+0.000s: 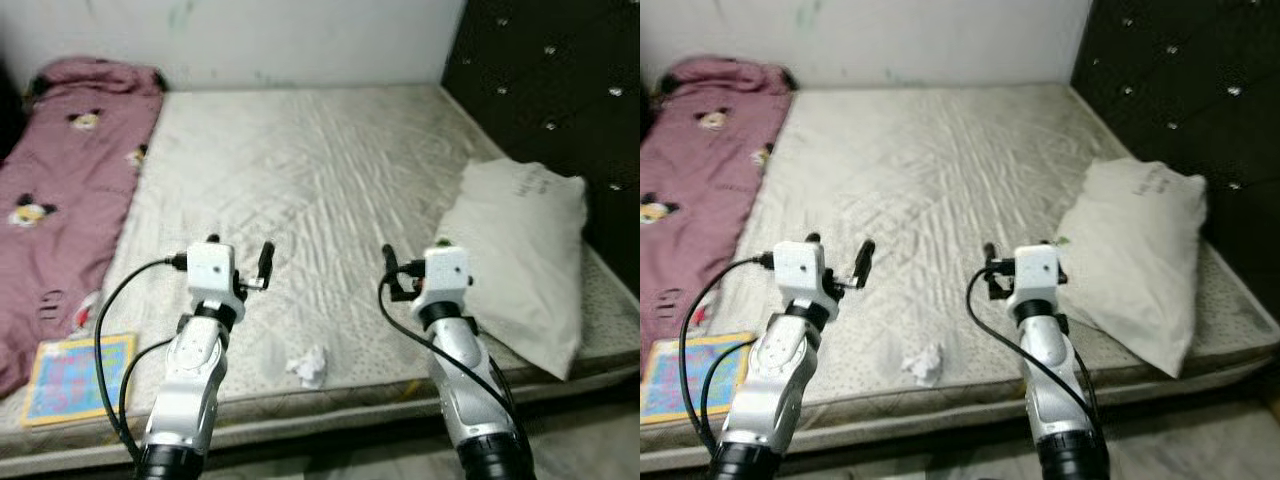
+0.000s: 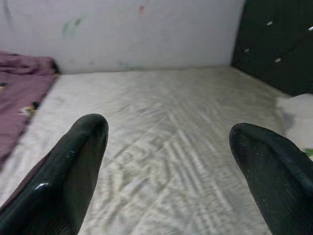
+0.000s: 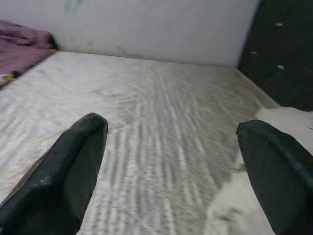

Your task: Clean up the room

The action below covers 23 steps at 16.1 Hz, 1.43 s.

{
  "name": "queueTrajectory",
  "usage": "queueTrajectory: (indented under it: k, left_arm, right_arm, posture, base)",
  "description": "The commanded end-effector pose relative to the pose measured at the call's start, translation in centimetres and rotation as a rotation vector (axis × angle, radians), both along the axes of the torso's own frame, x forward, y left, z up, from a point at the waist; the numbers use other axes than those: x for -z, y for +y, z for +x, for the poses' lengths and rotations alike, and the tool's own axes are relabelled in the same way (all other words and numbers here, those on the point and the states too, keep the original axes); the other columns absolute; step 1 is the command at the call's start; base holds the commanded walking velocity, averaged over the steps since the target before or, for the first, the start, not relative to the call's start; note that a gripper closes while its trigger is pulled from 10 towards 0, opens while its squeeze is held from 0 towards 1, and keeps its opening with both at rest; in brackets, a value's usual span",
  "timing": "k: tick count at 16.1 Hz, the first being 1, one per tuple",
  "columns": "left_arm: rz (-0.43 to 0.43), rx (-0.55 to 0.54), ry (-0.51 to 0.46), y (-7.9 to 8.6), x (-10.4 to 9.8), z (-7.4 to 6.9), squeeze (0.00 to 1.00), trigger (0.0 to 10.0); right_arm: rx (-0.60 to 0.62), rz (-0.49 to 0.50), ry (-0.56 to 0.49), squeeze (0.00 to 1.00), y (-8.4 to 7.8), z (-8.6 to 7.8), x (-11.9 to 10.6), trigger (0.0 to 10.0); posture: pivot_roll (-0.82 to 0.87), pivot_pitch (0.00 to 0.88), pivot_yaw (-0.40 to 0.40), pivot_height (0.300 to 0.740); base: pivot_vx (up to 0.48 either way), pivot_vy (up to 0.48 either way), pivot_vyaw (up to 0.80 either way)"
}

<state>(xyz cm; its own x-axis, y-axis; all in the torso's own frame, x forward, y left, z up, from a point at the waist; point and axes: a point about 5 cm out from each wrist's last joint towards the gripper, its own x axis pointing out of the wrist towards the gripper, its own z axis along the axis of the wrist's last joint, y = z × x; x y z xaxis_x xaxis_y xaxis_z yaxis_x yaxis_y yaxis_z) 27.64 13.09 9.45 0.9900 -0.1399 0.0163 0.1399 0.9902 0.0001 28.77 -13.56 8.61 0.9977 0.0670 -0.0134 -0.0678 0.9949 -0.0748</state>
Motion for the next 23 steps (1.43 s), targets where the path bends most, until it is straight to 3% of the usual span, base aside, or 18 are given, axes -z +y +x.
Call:
queueTrajectory:
  k: [1,7,11,23]
  left_arm:
    - [0.023,-0.004,-0.012,0.0,-0.3,0.0,0.00,10.0]
    - [-0.003,-0.020,0.005,0.4,0.2,-0.3,0.00,10.0]
    - [0.004,-0.017,-0.006,0.3,-0.1,0.1,0.00,10.0]
    - [0.017,-0.071,0.000,1.1,-0.6,0.2,0.00,10.0]
  right_arm:
    - [-0.004,0.007,-0.012,0.00,0.1,0.2,-0.3,10.0]
    - [-0.003,-0.007,-0.005,0.00,0.1,0.1,-0.1,10.0]
    - [0.002,-0.004,-0.009,0.00,0.3,0.4,-0.3,10.0]
    - [0.027,0.067,-0.022,0.00,0.1,0.3,-1.0,10.0]
  posture:
    - [0.01,0.000,-0.014,0.740]
    - [0.01,0.000,-0.015,0.740]
    - [0.00,0.000,-0.009,0.740]
    - [0.00,0.050,-0.009,0.740]
  base:
    - [0.000,0.000,0.00]
    - [0.000,0.000,0.00]
    - [0.000,0.000,0.75]
    - [0.000,0.000,0.00]
